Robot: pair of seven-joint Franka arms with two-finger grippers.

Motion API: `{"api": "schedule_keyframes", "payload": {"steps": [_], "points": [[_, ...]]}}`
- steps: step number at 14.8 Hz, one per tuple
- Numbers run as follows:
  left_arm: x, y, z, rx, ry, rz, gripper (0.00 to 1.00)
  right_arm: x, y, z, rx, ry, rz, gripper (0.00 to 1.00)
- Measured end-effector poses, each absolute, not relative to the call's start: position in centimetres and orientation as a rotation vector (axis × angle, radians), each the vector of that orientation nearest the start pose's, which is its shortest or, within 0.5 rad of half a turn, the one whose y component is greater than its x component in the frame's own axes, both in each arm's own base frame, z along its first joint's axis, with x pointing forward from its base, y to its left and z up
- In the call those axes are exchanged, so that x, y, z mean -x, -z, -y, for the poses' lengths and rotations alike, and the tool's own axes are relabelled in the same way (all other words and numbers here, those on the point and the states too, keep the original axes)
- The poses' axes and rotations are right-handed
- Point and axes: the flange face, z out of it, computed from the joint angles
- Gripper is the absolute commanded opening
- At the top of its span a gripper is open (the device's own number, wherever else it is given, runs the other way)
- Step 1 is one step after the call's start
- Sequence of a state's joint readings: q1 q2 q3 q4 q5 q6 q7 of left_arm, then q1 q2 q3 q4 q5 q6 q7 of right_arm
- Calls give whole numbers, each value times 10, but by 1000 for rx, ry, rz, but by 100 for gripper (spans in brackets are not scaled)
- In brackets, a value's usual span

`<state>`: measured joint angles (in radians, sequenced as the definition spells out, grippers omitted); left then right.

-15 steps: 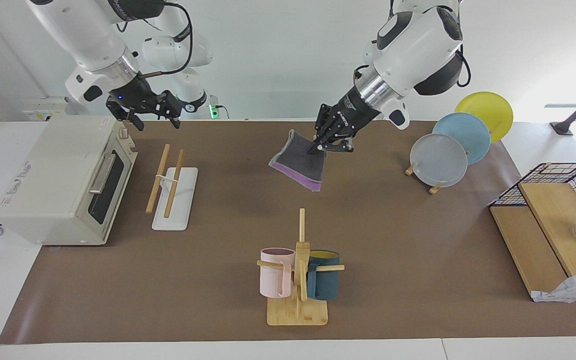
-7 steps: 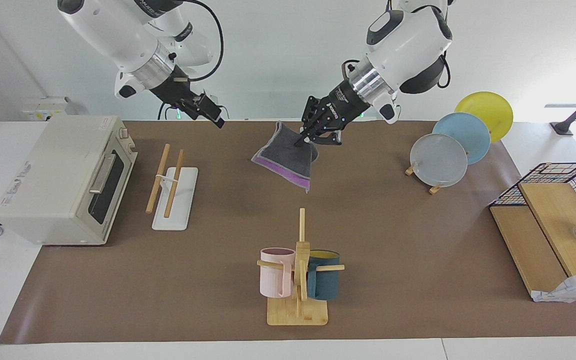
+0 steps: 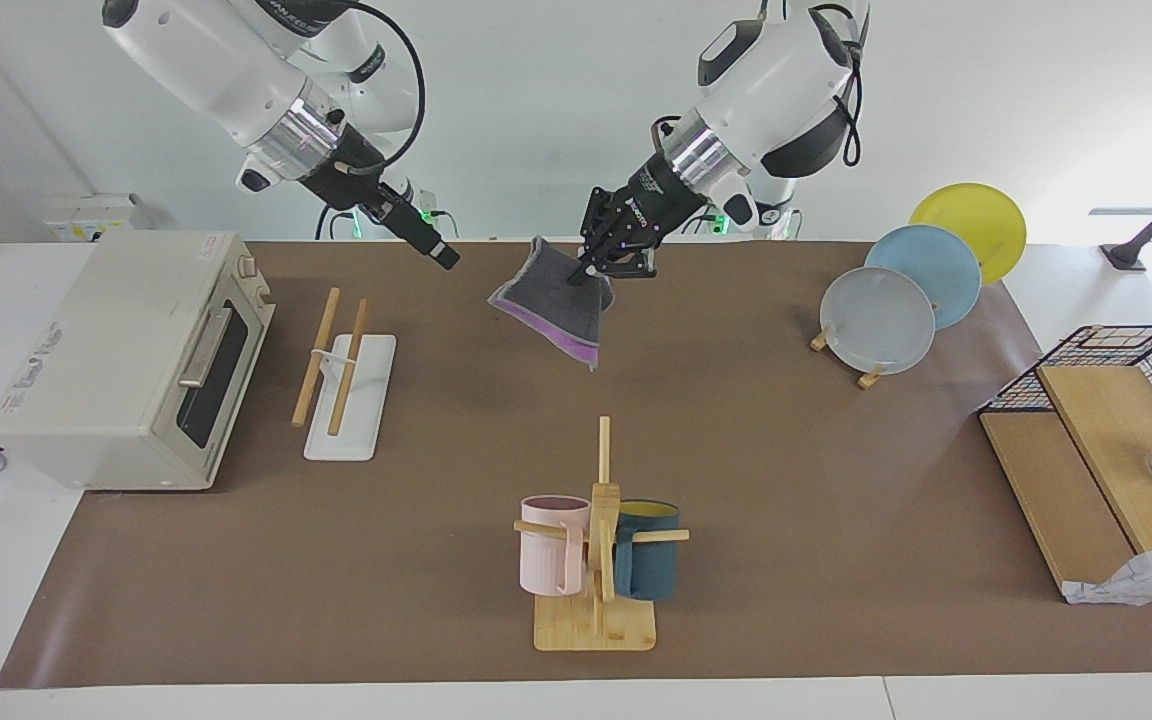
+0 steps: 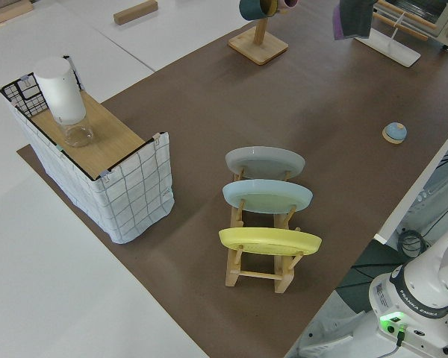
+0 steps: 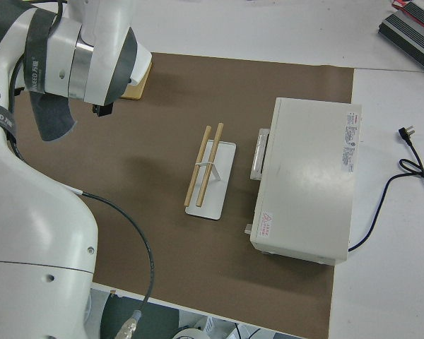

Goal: Fold towel and hang on rack

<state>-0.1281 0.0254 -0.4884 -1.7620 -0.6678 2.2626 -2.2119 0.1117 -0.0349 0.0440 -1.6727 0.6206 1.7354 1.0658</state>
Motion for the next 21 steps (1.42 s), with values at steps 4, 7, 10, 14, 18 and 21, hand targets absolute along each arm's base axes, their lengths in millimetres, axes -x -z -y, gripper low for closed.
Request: {"api": "schedule_keyframes", "payload": {"steps": [4, 7, 10, 14, 18, 21], "points": [[-487, -601, 363, -1453, 701, -2030, 0, -560, -617, -157, 2096, -405, -1296, 100], [-485, -603, 363, -1450, 717, -2014, 0, -562, -609, -178, 2094, -420, -1297, 100], [-485, -604, 363, -1444, 717, -2009, 0, -559, -607, -182, 2102, -453, -1291, 100], [-484, -606, 363, -1439, 715, -2004, 0, -559, -608, -183, 2078, -474, -1286, 94], [-483, -607, 362, -1426, 717, -2002, 0, -560, -612, -190, 2035, -466, -1300, 70], [-483, -604, 361, -1420, 711, -2005, 0, -558, -613, -199, 2031, -473, -1303, 59]]}}
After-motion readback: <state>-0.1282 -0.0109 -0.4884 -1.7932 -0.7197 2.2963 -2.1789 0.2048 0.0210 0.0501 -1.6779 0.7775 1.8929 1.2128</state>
